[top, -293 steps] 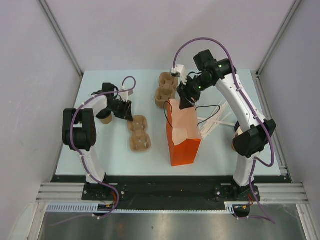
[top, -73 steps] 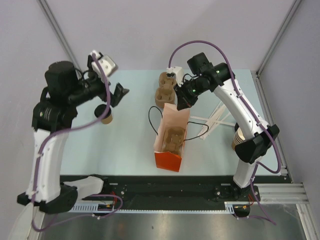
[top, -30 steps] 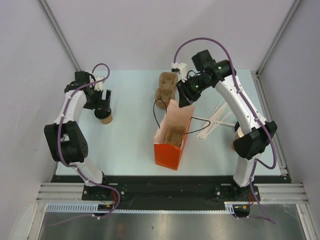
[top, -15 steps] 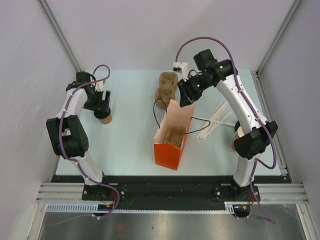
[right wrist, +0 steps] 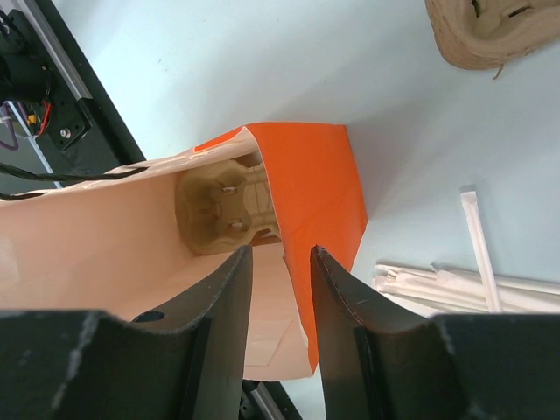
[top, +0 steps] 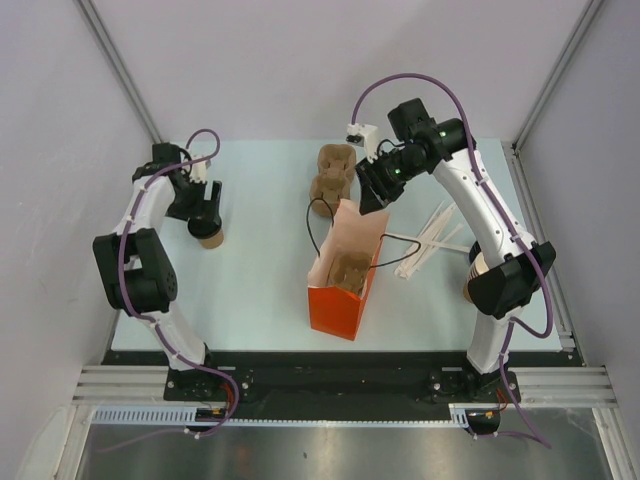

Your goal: Pack the takeout coffee

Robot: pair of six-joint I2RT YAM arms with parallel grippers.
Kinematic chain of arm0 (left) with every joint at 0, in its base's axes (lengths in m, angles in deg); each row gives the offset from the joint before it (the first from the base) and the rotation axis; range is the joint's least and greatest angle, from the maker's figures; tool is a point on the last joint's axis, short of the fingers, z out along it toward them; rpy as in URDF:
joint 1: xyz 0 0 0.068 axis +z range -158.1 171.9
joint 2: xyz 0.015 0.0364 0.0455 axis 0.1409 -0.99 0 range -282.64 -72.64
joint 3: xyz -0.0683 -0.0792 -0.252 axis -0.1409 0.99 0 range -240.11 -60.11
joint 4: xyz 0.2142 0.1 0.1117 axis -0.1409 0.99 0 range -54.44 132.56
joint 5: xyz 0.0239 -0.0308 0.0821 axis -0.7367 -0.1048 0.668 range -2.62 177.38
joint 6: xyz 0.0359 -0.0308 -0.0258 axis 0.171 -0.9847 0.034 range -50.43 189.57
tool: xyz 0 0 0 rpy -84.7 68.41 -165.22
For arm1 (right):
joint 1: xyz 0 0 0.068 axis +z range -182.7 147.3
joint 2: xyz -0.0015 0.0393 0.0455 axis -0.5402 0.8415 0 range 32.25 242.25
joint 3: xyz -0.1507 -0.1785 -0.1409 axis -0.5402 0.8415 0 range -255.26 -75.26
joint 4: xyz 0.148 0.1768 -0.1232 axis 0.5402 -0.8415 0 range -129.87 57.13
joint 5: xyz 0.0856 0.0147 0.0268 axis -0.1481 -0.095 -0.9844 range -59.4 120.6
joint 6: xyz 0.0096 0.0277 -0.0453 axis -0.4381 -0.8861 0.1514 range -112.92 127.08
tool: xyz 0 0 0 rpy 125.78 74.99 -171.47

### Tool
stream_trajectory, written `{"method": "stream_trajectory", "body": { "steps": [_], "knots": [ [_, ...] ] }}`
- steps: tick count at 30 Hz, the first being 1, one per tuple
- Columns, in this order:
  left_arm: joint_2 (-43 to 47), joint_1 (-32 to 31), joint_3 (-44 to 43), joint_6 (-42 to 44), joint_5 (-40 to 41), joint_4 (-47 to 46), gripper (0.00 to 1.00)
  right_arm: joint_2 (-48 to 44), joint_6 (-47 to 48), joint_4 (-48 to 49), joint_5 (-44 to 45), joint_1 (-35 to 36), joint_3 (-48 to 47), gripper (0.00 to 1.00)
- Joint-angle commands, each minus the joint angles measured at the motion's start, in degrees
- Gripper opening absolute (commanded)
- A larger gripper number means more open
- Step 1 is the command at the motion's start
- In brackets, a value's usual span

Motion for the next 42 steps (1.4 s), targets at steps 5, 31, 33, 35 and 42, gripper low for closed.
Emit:
{"method": "stream_trajectory", "body": {
  "steps": [5, 31, 33, 35, 42],
  "knots": [
    [-0.14, 0.26, -0.89, 0.09, -0.72, 0.13, 0.95, -0.48, 0.6, -0.5, -1.43, -0.4, -1.58, 0.38],
    [-2.7, 4.48, -0.62, -1.23, -5.2, 1.36, 0.64, -0.65, 0.51, -0.41, -1.17, -0.4, -1.76, 0.37],
    [-1.56, 4.48, -0.71, -0.09, -6.42, 1.53, 0.58, -0.65, 0.51, -0.32, -1.17, -0.4, -1.76, 0.36],
    [-0.59, 4.39, -1.15, 1.23, -7.13, 2.06, 0.49, -0.57, 0.42, -0.24, -1.17, -0.31, -1.85, 0.36],
    [3.1, 4.3, -4.66, 4.66, -7.05, 5.58, 0.28, -0.21, 0.25, 0.03, -0.91, 0.13, -2.2, 0.35]
  ]
}}
